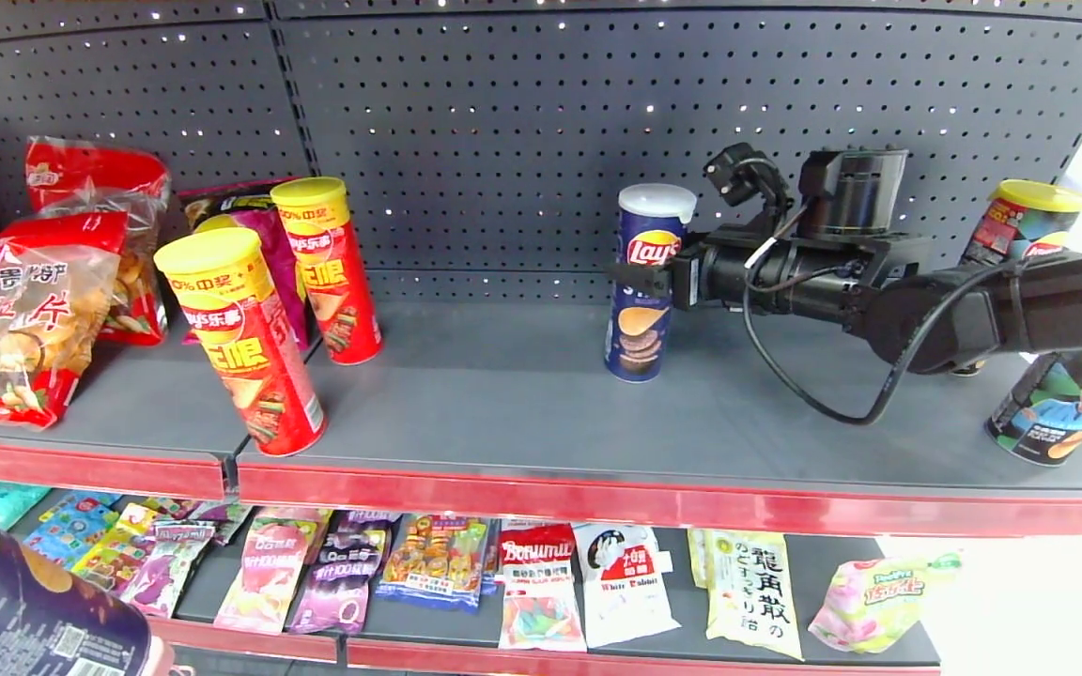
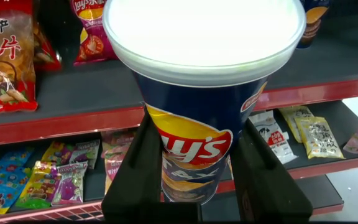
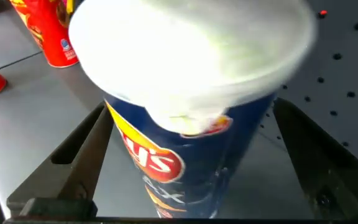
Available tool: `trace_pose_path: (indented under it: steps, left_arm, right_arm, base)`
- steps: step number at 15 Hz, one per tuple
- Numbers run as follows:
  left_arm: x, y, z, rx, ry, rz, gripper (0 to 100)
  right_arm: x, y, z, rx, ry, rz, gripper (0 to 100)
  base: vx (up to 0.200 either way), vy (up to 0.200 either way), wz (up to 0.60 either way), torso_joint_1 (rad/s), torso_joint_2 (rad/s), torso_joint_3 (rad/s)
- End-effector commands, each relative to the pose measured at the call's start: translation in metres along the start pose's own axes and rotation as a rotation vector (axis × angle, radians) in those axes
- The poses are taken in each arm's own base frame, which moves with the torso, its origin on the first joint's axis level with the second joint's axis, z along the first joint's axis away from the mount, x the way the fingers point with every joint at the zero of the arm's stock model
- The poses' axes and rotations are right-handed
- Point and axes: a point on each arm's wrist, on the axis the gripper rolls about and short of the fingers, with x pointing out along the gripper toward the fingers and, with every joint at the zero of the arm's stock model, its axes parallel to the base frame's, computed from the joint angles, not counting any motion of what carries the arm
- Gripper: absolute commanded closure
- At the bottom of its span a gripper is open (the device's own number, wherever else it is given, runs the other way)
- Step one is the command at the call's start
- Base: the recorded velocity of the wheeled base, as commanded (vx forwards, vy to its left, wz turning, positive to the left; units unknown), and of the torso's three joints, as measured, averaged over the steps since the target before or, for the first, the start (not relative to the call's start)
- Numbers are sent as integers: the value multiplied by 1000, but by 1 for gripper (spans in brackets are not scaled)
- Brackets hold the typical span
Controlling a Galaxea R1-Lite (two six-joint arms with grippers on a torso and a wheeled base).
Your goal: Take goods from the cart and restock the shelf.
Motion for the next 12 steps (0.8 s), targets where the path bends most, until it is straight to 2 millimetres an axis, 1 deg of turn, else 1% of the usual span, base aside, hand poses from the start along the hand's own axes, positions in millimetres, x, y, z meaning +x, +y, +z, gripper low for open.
trace_pose_path:
  steps: [1, 2, 4, 5, 7, 8, 10, 11, 12]
  left_arm:
    - [0, 0, 0, 0, -1, 0, 100]
    - [0, 0, 0, 0, -1, 0, 100]
    - [0, 0, 1, 1, -4, 1, 100]
    - [-1, 0, 1, 1, -5, 2, 100]
    - [-2, -1, -1, 1, -5, 1, 100]
    - [-2, -1, -1, 2, -8, 2, 100]
    - [-3, -1, -2, 2, -8, 2, 100]
    - [-3, -1, -2, 3, -9, 2, 100]
    - [-3, -1, -2, 3, -11, 3, 100]
  right_arm:
    - [2, 2, -2, 0, 4, 4, 0]
    - [7, 1, -5, -1, 4, 1, 100]
    - [8, 1, 1, -7, -13, -9, 100]
    - [9, 6, 3, -9, -15, -6, 100]
    - [0, 15, 9, -10, -14, -34, 100]
    - [-5, 19, 13, -12, -16, -51, 100]
    - [-23, 33, 20, -15, -12, -91, 100]
    - [-25, 34, 21, -15, -13, -94, 100]
    - [-47, 48, 22, -16, -1, -95, 100]
  base:
    - [0, 0, 0, 0, 0, 0]
    - [0, 0, 0, 0, 0, 0]
    - [0, 0, 0, 0, 0, 0]
    - [0, 0, 0, 0, 0, 0]
    - [0, 0, 0, 0, 0, 0]
    - [0, 0, 0, 0, 0, 0]
    - [0, 0, 0, 0, 0, 0]
    - [0, 0, 0, 0, 0, 0]
    - [0, 0, 0, 0, 0, 0]
